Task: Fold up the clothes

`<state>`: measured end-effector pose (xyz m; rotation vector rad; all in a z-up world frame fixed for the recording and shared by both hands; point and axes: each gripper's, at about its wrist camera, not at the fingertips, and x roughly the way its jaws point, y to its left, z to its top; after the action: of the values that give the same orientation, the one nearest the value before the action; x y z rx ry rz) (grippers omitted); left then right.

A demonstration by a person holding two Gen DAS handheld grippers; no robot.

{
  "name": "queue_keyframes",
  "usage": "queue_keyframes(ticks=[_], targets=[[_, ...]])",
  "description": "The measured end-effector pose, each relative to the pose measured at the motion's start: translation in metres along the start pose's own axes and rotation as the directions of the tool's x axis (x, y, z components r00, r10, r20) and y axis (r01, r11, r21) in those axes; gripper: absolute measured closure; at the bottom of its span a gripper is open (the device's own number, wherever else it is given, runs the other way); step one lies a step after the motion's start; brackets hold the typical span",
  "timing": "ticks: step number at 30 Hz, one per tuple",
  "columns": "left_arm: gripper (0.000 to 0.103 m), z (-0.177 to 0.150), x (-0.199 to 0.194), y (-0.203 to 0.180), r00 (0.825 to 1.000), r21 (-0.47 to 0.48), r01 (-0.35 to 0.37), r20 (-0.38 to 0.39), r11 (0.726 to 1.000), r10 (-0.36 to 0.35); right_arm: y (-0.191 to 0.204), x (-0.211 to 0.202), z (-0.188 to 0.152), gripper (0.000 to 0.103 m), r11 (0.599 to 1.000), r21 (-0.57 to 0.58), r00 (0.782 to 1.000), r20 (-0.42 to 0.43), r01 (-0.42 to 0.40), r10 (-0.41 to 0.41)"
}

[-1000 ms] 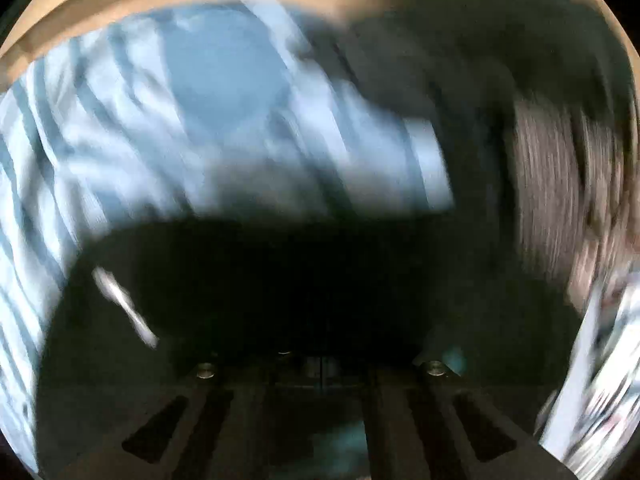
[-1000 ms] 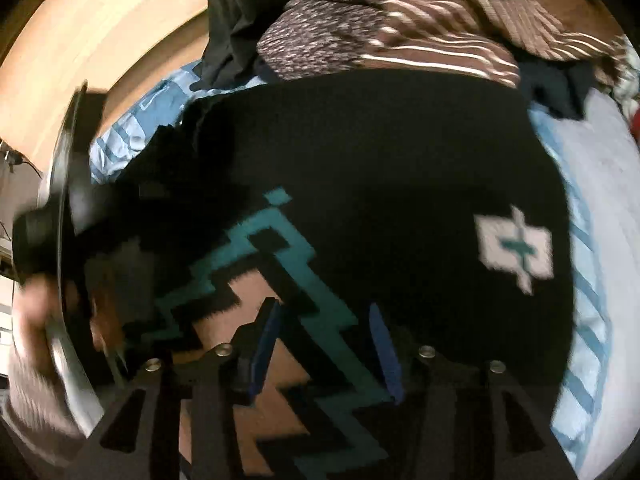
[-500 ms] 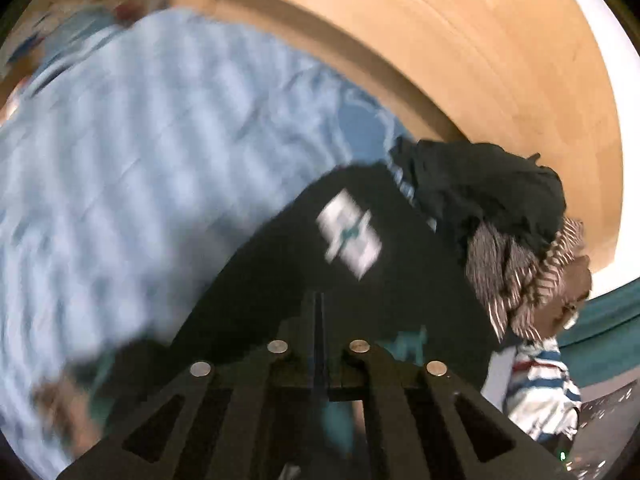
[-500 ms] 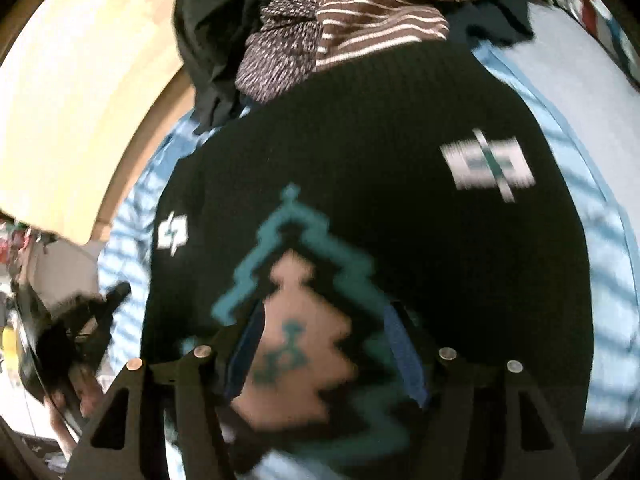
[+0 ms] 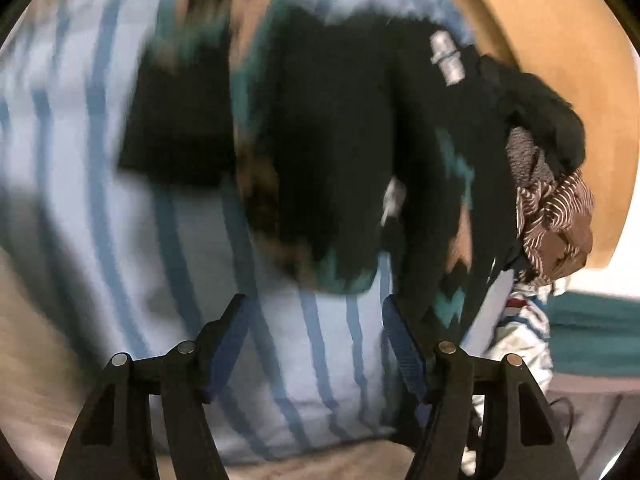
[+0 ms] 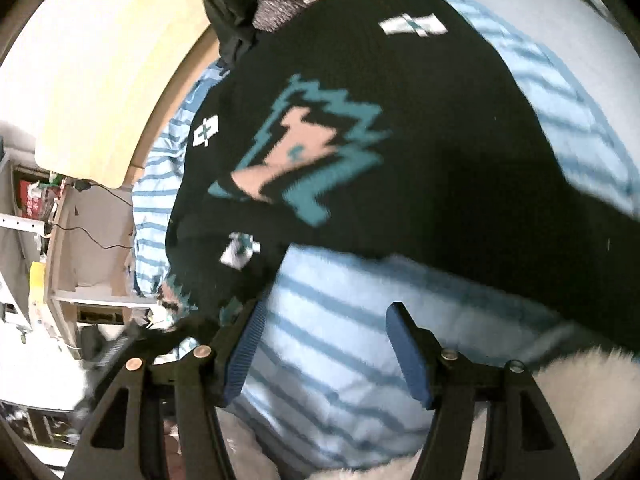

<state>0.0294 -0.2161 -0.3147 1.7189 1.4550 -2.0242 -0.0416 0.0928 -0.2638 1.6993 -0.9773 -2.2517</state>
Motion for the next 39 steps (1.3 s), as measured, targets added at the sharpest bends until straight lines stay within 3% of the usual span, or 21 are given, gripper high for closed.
queue_keyframes(ticks=[4,7,8,9,10,11,14,17,23,26,28,32,33,35,36,37,38,39], targets=[[0.035,0.001,0.019,0.010,0.992,-0.156,0.115,0.061,0.981,-0.107,-0.003,-0.010,-0.009,0.035,1.000,-0.002,1.000,0.008,0.014,-0.014],[0.036,0.016,0.025,0.012,0.986,-0.219,0.154,0.104,0.964,-0.134,-0.003,-0.021,-0.005,0.035,0.999,-0.008,0.997,0.048,0.054,-0.053],[0.039,0.022,0.029,0.012,0.988,-0.236,0.141,0.098,0.961,-0.121,-0.003,-0.025,-0.003,0.034,0.998,-0.003,0.996,0.064,0.063,-0.063],[0.052,0.028,0.033,0.012,0.992,-0.246,0.120,0.078,0.962,-0.103,-0.003,-0.027,-0.001,0.033,0.998,0.006,0.995,0.076,0.066,-0.067],[0.074,0.032,0.034,0.012,0.994,-0.243,0.101,0.061,0.965,-0.089,-0.003,-0.028,0.000,0.032,0.998,0.011,0.994,0.080,0.068,-0.069],[0.081,0.034,0.033,0.013,0.996,-0.222,0.083,0.049,0.972,-0.074,-0.002,-0.027,0.002,0.032,0.997,0.014,0.994,0.079,0.072,-0.073],[0.083,0.033,0.015,0.013,0.997,-0.122,0.056,0.064,0.991,-0.049,0.006,-0.020,0.002,0.032,0.997,0.000,0.995,0.066,0.079,-0.079],[0.084,0.031,-0.026,0.018,0.992,0.001,-0.019,0.125,1.000,0.019,0.016,-0.013,-0.003,0.032,0.996,-0.029,0.995,0.057,0.083,-0.081],[0.085,0.058,-0.129,0.046,0.967,0.062,-0.088,0.244,0.994,0.071,0.037,0.004,-0.030,0.032,0.991,-0.112,0.997,0.019,0.076,-0.074],[0.085,0.073,-0.137,0.036,0.931,0.122,-0.248,0.305,0.961,0.202,0.047,0.019,-0.043,0.032,0.985,-0.156,0.997,-0.015,0.069,-0.072],[0.085,0.089,-0.121,0.037,0.906,0.107,-0.343,0.302,0.933,0.298,0.053,0.030,-0.047,0.032,0.980,-0.188,0.996,-0.045,0.066,-0.076],[0.084,0.110,-0.085,0.032,0.883,0.056,-0.409,0.275,0.911,0.380,0.057,0.032,-0.048,0.033,0.970,-0.227,0.994,-0.047,0.084,-0.097],[0.083,0.111,-0.084,0.031,0.886,0.041,-0.409,0.258,0.912,0.386,0.056,0.030,-0.047,0.033,0.968,-0.234,0.994,-0.039,0.093,-0.104],[0.071,0.104,-0.093,0.031,0.920,0.019,-0.324,0.238,0.946,0.310,0.051,0.022,-0.040,0.033,0.967,-0.231,0.993,-0.020,0.111,-0.118],[0.049,0.095,-0.104,0.033,0.950,0.003,-0.224,0.225,0.975,0.217,0.047,0.017,-0.034,0.033,0.969,-0.219,0.993,-0.012,0.115,-0.121],[0.027,0.086,-0.111,0.033,0.966,-0.009,-0.147,0.214,0.989,0.145,0.043,0.013,-0.028,0.033,0.973,-0.202,0.993,-0.007,0.113,-0.116],[0.024,0.072,-0.121,0.034,0.977,-0.019,-0.062,0.205,0.998,0.065,0.041,0.010,-0.024,0.033,0.977,-0.184,0.994,-0.005,0.108,-0.111],[0.024,0.060,-0.123,0.034,0.979,-0.023,-0.048,0.198,0.999,0.051,0.038,0.008,-0.019,0.033,0.980,-0.168,0.994,-0.002,0.106,-0.108]])
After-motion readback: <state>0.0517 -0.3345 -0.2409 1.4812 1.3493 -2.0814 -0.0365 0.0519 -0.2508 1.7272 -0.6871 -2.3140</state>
